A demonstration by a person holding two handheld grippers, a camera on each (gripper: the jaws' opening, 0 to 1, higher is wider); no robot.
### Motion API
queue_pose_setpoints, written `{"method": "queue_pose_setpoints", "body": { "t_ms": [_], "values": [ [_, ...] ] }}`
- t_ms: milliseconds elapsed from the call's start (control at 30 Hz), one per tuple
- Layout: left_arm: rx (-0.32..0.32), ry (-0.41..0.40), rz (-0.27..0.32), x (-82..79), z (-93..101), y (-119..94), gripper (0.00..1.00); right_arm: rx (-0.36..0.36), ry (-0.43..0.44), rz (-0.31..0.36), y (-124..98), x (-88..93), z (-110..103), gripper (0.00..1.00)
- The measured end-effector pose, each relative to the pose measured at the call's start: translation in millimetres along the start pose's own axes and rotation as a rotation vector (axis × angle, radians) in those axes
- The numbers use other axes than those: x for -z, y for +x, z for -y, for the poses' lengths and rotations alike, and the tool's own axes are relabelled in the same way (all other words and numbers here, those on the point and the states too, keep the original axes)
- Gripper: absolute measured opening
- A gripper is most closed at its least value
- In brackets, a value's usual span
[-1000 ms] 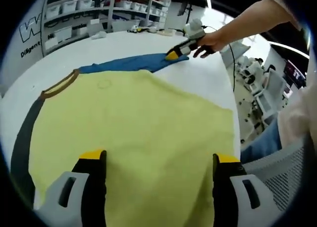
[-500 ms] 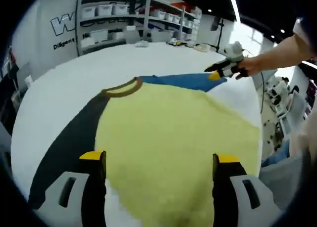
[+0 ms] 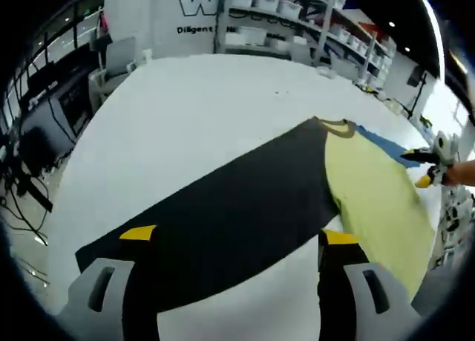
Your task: Fold the garment on the visible template until the final outline fits inside the template.
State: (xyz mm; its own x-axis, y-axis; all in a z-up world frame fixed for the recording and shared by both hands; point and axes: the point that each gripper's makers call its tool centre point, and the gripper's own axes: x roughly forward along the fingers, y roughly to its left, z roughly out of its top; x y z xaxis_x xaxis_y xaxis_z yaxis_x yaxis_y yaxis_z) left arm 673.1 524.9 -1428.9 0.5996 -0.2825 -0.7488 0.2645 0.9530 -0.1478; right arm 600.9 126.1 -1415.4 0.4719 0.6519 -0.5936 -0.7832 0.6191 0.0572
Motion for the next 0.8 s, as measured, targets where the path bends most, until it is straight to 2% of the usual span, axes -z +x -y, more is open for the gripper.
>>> {"method": "queue_pose_setpoints", "body": {
  "t_ms": [33, 133, 167, 200, 233, 267, 300, 333, 367, 400, 600, 800],
  "values": [
    [-0.007, -0.032, -0.009, 2.9, -3.8, 0.9, 0.85, -0.023, 0.005, 0.002, 1.8, -0.2, -7.5, 0.66],
    [-0.023, -0.047, -0.036, 11.7, -14.4, 6.2, 0.87, -0.08, -0.027, -0.012, 7.8, 2.8, -32.9, 0.72],
    [-0.032, 0.022, 0.0, 7.0, -20.3, 7.2, 0.84, -0.096, -0.051, -0.023, 8.5, 5.4, -38.6, 0.74],
    [-0.054, 0.018, -0.019, 6.3, -27.5, 9.6, 0.82, -0.107, -0.078, -0.041, 9.4, 9.4, -43.2, 0.75],
    [-0.053, 0.021, -0.016, 5.0, -28.5, 8.9, 0.81, -0.114, -0.085, -0.053, 10.1, 13.8, -48.1, 0.81],
    [-0.068, 0.051, -0.009, 2.5, -42.7, 12.3, 0.81, -0.138, -0.146, -0.116, 11.0, 34.6, -59.9, 0.82],
    [-0.071, 0.107, -0.019, 4.2, -40.8, 10.2, 0.81, -0.14, -0.161, -0.136, 11.0, 42.5, -60.9, 0.82],
    [-0.079, 0.141, -0.034, 6.9, -40.3, 8.1, 0.81, -0.132, -0.213, -0.11, 10.2, 42.5, -58.4, 0.84],
    [-0.073, 0.17, -0.035, 7.8, -38.7, 7.3, 0.82, -0.125, -0.171, -0.096, 9.3, 40.5, -60.8, 0.85],
    [-0.072, 0.131, -0.023, 7.3, -36.8, 5.8, 0.83, -0.123, -0.168, -0.096, 8.2, 39.6, -62.8, 0.86],
    [-0.067, 0.136, -0.009, 4.5, -38.3, 4.0, 0.88, -0.113, -0.174, -0.074, 7.7, 40.8, -60.9, 0.88],
    [-0.063, 0.133, -0.027, 5.2, -38.9, 0.3, 0.88, -0.122, -0.177, -0.09, 8.6, 41.1, -62.8, 0.9]
  ]
}}
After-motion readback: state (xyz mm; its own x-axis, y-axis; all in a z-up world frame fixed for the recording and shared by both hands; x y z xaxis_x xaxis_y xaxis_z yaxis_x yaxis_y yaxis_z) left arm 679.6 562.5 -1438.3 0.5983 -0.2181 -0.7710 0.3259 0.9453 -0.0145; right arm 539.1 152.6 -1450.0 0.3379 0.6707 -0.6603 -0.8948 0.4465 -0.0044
